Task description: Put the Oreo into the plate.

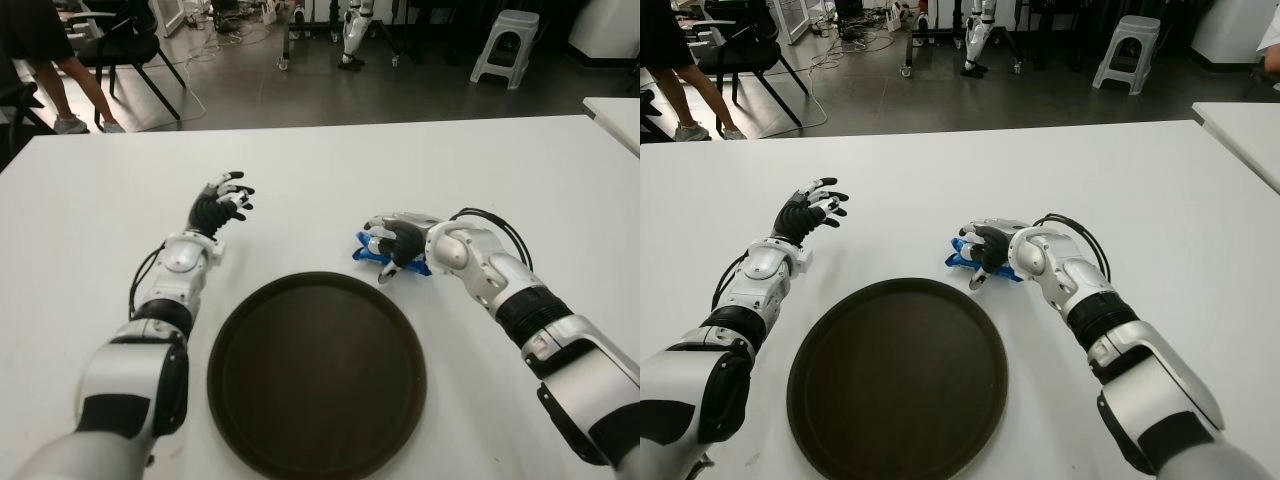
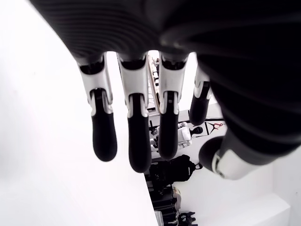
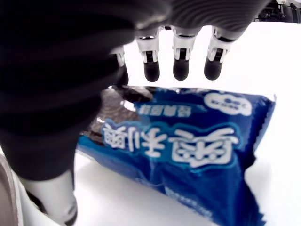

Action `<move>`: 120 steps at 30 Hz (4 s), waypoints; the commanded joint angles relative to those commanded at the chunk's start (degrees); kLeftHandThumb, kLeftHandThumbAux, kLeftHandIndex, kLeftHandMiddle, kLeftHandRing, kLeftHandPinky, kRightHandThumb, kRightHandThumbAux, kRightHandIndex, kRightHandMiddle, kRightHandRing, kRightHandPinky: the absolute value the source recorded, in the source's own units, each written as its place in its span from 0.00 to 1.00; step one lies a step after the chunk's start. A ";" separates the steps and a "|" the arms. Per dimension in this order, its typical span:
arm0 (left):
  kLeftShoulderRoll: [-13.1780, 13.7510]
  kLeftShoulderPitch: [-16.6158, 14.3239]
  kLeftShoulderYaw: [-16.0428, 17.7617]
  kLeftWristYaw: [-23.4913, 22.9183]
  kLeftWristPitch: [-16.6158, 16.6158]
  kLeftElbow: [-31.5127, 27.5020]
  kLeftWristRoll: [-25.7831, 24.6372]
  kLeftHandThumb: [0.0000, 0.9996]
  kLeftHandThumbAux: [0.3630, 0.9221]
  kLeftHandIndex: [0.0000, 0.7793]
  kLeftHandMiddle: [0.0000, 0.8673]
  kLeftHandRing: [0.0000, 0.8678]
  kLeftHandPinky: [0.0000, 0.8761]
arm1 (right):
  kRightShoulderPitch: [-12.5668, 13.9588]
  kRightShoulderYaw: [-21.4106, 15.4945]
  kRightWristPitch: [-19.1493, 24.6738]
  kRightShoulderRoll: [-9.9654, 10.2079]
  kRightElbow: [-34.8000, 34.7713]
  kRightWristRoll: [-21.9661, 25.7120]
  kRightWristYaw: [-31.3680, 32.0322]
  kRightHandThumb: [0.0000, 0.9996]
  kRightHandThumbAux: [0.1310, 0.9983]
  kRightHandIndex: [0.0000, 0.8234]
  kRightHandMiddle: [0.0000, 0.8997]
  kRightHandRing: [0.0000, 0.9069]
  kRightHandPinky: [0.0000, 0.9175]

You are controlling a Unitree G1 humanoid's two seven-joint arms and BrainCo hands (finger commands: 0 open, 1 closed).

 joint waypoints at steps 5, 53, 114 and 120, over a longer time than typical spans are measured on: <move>0.00 -0.03 0.00 0.14 0.22 -0.03 0.02 0.22 0.53 0.26 0.40 0.49 0.53 | -0.02 -0.13 -0.77 -0.10 0.41 0.24 -0.02 0.00 0.72 0.00 0.00 0.00 0.00; 0.14 0.17 -0.35 0.34 -0.42 -0.21 0.35 0.21 0.52 0.26 0.41 0.49 0.53 | -1.18 0.19 -0.33 0.65 3.63 0.10 2.50 0.00 0.71 0.02 0.04 0.03 0.12; -0.07 -0.46 0.23 1.11 0.87 -0.06 0.13 0.21 0.53 0.26 0.39 0.47 0.52 | 0.03 -2.79 3.45 3.70 6.20 1.41 -13.53 0.00 0.77 0.28 0.24 0.22 0.17; -0.06 -0.42 0.27 0.89 0.71 -0.09 0.04 0.20 0.52 0.25 0.39 0.47 0.53 | 0.51 -4.29 3.84 4.22 5.69 2.38 -15.08 0.00 0.81 0.38 0.31 0.31 0.30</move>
